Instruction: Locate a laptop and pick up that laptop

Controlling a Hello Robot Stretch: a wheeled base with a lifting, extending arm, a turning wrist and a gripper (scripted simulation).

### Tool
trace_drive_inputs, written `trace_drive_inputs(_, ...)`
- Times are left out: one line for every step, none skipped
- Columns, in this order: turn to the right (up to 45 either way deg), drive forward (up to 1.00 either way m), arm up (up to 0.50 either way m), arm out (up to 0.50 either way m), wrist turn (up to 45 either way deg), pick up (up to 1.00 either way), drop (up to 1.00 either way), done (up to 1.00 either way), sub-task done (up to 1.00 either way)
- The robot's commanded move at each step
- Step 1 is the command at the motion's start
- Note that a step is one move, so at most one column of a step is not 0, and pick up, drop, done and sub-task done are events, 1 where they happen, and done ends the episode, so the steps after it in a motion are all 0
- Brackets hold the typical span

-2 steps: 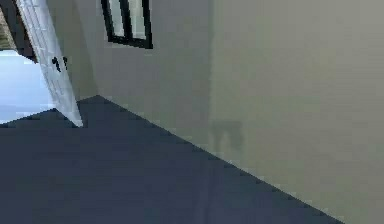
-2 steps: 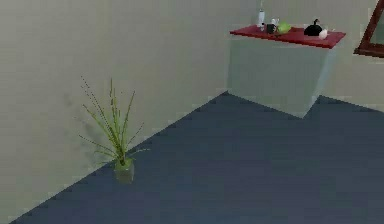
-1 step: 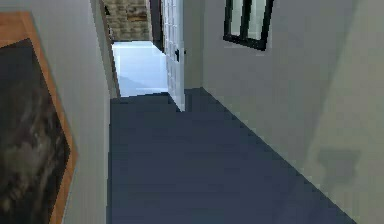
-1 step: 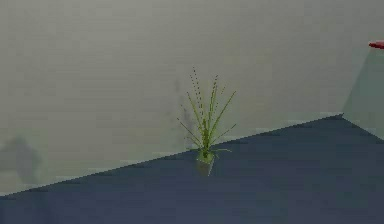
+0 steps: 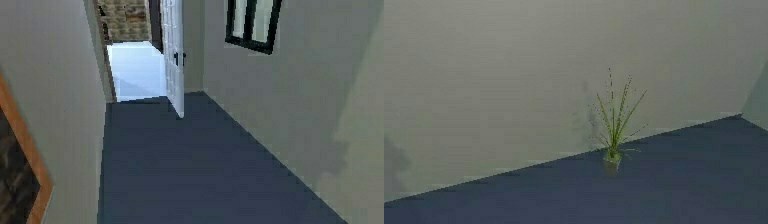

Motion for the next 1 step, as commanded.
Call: trace_drive_inputs(-12.0,0.00,0.00,0.00,0.0,0.00,0.00,0.00,0.00)
